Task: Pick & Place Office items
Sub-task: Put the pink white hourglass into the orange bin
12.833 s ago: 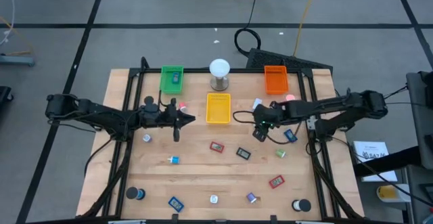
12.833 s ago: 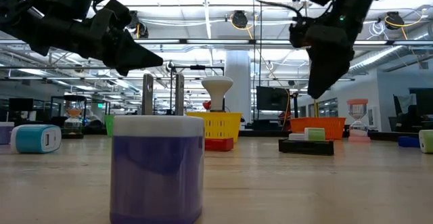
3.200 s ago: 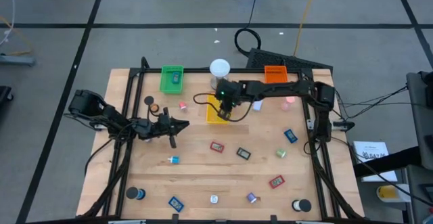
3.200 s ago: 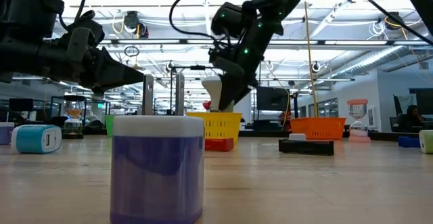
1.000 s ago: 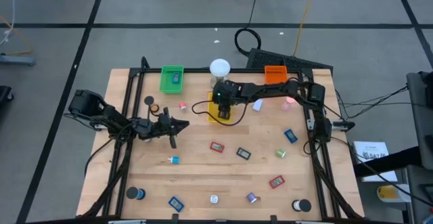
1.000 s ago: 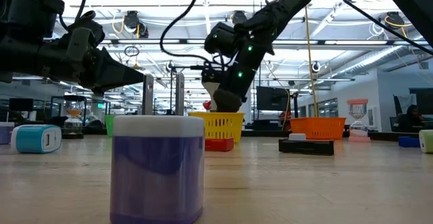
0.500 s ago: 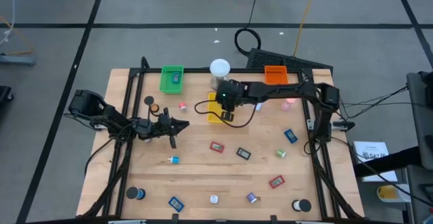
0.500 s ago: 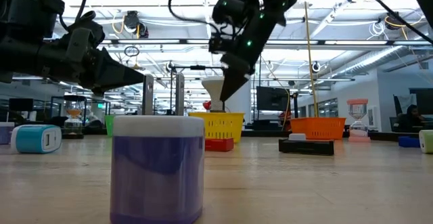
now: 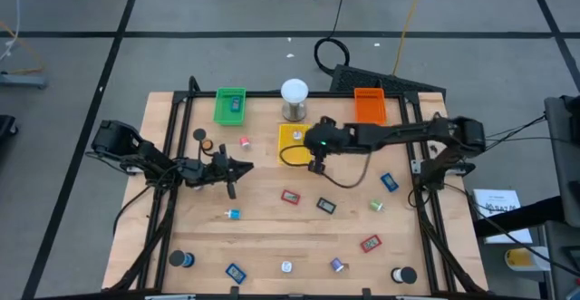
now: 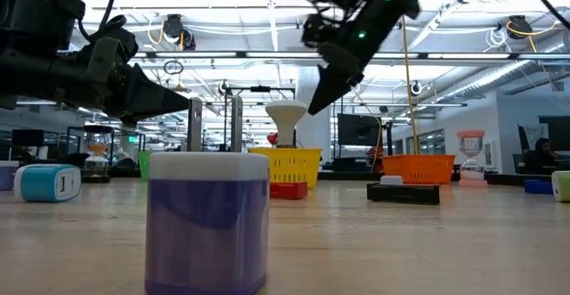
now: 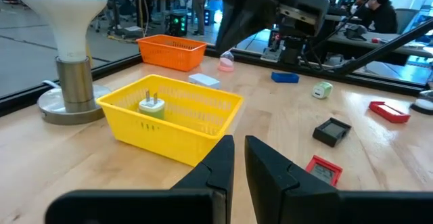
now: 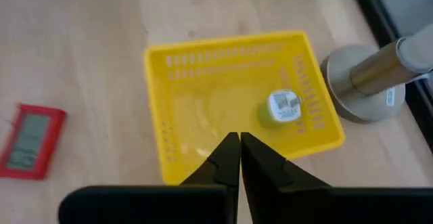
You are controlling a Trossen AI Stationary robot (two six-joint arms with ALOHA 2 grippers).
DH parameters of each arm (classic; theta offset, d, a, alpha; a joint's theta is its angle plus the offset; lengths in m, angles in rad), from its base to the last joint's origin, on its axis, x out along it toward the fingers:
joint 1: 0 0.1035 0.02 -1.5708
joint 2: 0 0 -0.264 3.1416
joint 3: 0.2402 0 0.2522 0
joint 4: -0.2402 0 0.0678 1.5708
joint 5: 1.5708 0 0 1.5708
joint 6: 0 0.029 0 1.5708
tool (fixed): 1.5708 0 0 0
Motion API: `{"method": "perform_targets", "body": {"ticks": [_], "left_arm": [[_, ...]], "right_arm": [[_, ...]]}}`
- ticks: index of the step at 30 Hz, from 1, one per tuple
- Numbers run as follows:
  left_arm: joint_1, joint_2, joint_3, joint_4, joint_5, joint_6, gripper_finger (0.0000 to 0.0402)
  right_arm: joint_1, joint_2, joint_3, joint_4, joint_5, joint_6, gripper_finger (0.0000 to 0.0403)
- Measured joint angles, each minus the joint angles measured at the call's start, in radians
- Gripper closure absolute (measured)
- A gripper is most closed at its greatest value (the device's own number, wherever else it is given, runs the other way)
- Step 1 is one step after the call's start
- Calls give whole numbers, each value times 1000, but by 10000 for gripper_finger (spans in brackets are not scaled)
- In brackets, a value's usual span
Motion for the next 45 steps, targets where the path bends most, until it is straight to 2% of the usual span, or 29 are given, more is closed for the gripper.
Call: {"method": "perform_targets", "body": {"ticks": [8, 13, 17, 23, 26, 30, 37, 42, 45], "left_arm": [[-2, 0, 5, 7, 26, -24, 364], [-2, 0, 40, 3, 75, -29, 364], [-6, 0, 100, -93, 93, 8, 364], [-27, 0, 226, -347, 85, 49, 364], [-42, 0, 268, -415, 85, 55, 364], [-66, 0, 280, -416, 85, 72, 364], [-84, 0, 280, -422, 85, 80, 364], [-85, 0, 280, -426, 85, 80, 364], [-85, 0, 280, -428, 85, 80, 364]], "right_arm": [[75, -223, -383, 414, -2, 36, 401], [124, -361, -564, 586, 3, 104, 401], [177, -443, -621, 585, 128, 130, 402], [268, -492, -624, 547, 338, 142, 402], [305, -520, -610, 448, 422, 232, 401], [332, -578, -557, 210, 522, 408, 399], [320, -685, -438, -251, 526, 657, 368], [243, -754, -394, -526, 518, 788, 326], [186, -791, -385, -644, 477, 841, 298]]}}
